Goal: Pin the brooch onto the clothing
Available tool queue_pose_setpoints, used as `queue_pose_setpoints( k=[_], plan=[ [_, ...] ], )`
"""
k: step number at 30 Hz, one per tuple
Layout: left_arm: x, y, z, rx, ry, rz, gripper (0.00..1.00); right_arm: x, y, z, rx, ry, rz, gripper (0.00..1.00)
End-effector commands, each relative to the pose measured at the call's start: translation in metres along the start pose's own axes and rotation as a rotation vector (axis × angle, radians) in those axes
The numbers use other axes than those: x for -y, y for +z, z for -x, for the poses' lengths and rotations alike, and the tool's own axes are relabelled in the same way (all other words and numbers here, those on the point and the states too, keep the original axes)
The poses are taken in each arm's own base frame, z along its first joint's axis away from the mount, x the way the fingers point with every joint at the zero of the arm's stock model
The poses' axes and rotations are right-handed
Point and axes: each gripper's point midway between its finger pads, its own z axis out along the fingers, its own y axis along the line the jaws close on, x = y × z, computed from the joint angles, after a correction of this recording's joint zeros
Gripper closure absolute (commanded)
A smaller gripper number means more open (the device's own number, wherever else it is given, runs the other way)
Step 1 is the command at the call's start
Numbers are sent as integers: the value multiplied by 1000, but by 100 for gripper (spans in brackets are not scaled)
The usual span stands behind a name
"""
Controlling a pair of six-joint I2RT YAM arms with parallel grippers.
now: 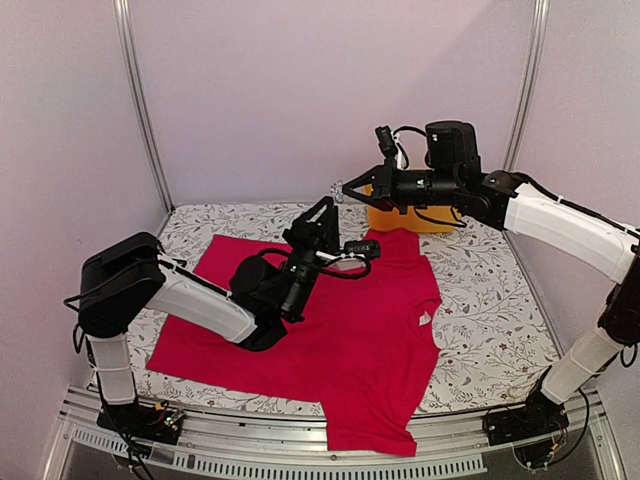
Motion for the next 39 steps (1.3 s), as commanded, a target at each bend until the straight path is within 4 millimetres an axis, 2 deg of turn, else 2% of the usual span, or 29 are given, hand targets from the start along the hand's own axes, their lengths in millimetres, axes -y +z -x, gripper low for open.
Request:
queue_pose_setpoints(
  k=[1, 9, 15, 34, 39],
  plan=[
    [-41, -4, -21, -71, -123, 205, 71, -13, -8, 0, 10, -22, 28, 100],
    [-52, 5, -30, -103, -137, 236, 75, -14, -10, 0, 14, -23, 27, 100],
    [-57, 7, -35, -129, -143, 243, 81, -13, -9, -1, 11, -21, 30, 100],
    [-60, 8, -24, -104, -109, 256, 87, -10, -8, -3, 10, -20, 24, 100],
    [-59, 5, -20, -94, -105, 250, 93, -8, -6, -4, 6, -18, 19, 100]
  ],
)
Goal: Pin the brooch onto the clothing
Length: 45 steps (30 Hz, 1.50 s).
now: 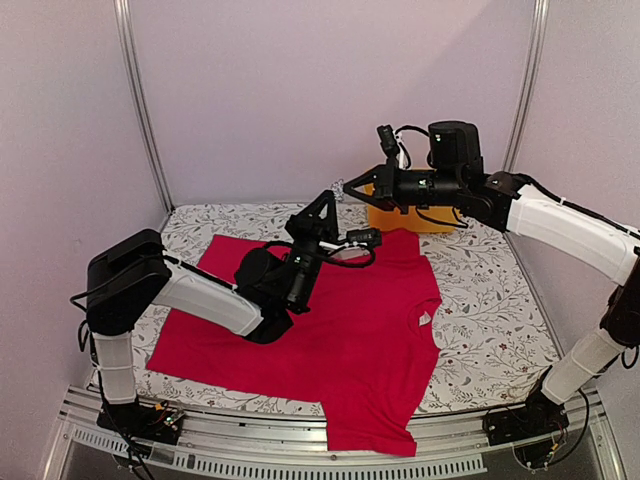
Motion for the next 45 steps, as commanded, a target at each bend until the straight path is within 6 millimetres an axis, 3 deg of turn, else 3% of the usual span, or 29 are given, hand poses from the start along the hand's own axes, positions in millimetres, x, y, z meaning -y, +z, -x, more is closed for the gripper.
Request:
queue_pose_setpoints(
  k=[1, 3, 10, 13, 17, 21, 24, 29, 33, 35, 38, 41, 45],
  plan=[
    [-61, -9, -17, -51, -167, 228, 95, -4, -3, -3, 0, -11, 6, 100],
    [-62, -9, -17, -50, -173, 230, 100, -4, -3, -3, 0, -11, 5, 100],
    [-62, -10, -17, -48, -172, 226, 100, -2, -2, -4, -3, -12, 1, 99],
    [-58, -13, -19, -53, -169, 212, 100, -5, -6, 0, 9, -34, -4, 76],
    [-54, -15, -26, -93, -204, 191, 100, -18, -23, 15, 43, -133, -8, 55],
    [-43, -19, -30, -110, -250, 125, 100, -22, -46, 31, 90, -232, -52, 45],
    [-29, -22, -28, -104, -312, 36, 100, -23, -65, 40, 123, -280, -83, 42],
    [9, -16, -15, -114, -480, -263, 100, -14, -86, 47, 126, -341, -128, 38],
    [36, -25, 12, -111, -841, -726, 100, 1, -96, 41, 79, -400, -172, 35],
    [28, -32, 18, -86, -1046, -920, 100, 5, -99, 35, 48, -443, -175, 34],
    [8, -51, 25, -22, -1251, -1144, 100, -15, -103, 18, -22, -541, -62, 34],
    [-13, -74, 37, 76, -1330, -1313, 100, -32, -106, -3, -101, -629, 70, 34],
    [-22, -98, 48, 126, -1358, -1462, 100, -35, -105, -9, -119, -683, 119, 39]
  ],
)
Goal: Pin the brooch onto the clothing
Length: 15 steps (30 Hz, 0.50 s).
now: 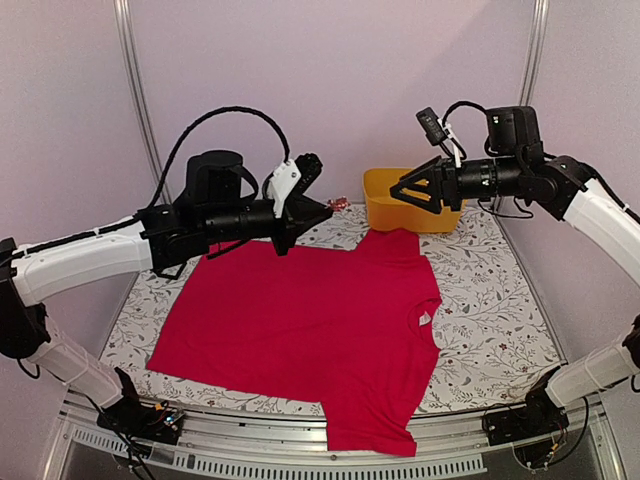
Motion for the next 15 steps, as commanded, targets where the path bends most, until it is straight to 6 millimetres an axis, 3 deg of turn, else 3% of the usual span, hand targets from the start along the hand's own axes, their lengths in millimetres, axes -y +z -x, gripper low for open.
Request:
queue_pose_setpoints(
  k=[1, 6, 10, 15],
  plan=[
    [67, -15, -25, -134, -203, -350, 100, -33, -9, 2, 8, -139, 161, 41],
    [71, -19, -18, -121, -238, -382, 100, -73, -1, -7, 21, -243, 338, 43],
    [74, -17, -16, -136, -267, -408, 100, -78, 2, -22, 16, -310, 365, 44],
    [77, -13, -19, -162, -280, -434, 100, -84, 19, -32, 26, -361, 341, 48]
  ],
)
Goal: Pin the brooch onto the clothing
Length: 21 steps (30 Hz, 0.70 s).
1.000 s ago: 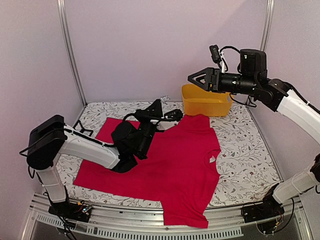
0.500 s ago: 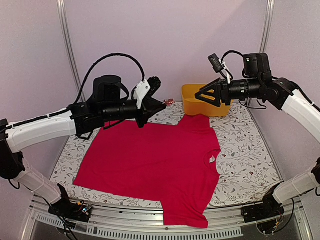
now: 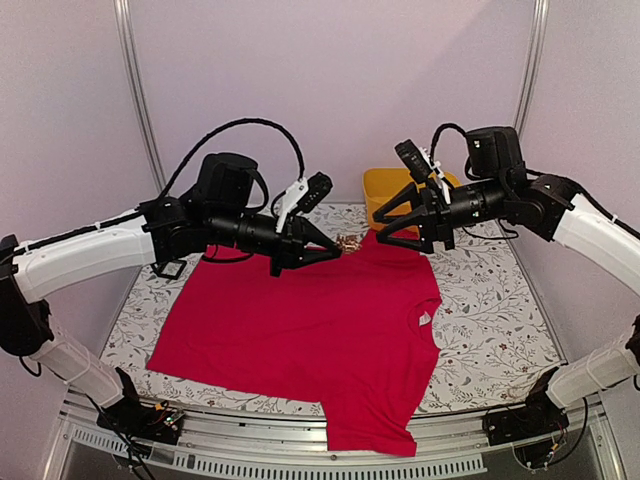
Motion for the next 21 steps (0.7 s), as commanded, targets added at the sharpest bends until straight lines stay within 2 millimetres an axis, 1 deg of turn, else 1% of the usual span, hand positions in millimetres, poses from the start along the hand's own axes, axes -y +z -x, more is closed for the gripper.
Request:
queue_pose_setpoints(
  k=[1, 4, 10, 12, 14, 18, 20, 21],
  plan=[
    [7, 2, -1, -21, -33, -52, 100, -7, 8, 5, 36, -103, -3, 49],
    [5, 4, -4, -33, -28, -42, 100, -3, 12, 4, 37, -92, -9, 52],
    [1, 9, -9, -64, -23, -40, 100, 6, 25, -4, 21, -61, 6, 63],
    [1, 11, -10, -68, -23, -43, 100, 9, 31, -11, 9, -51, 2, 64],
    [1, 11, -11, -70, -21, -43, 100, 9, 35, -13, 6, -50, 14, 64],
    [1, 10, -12, -72, -17, -44, 100, 12, 42, -18, -7, -33, 21, 75],
    [1, 10, -13, -73, -15, -41, 100, 13, 42, -20, -15, -32, 24, 75],
    [1, 9, -14, -75, -14, -39, 100, 13, 43, -24, -25, -26, 27, 72]
  ],
)
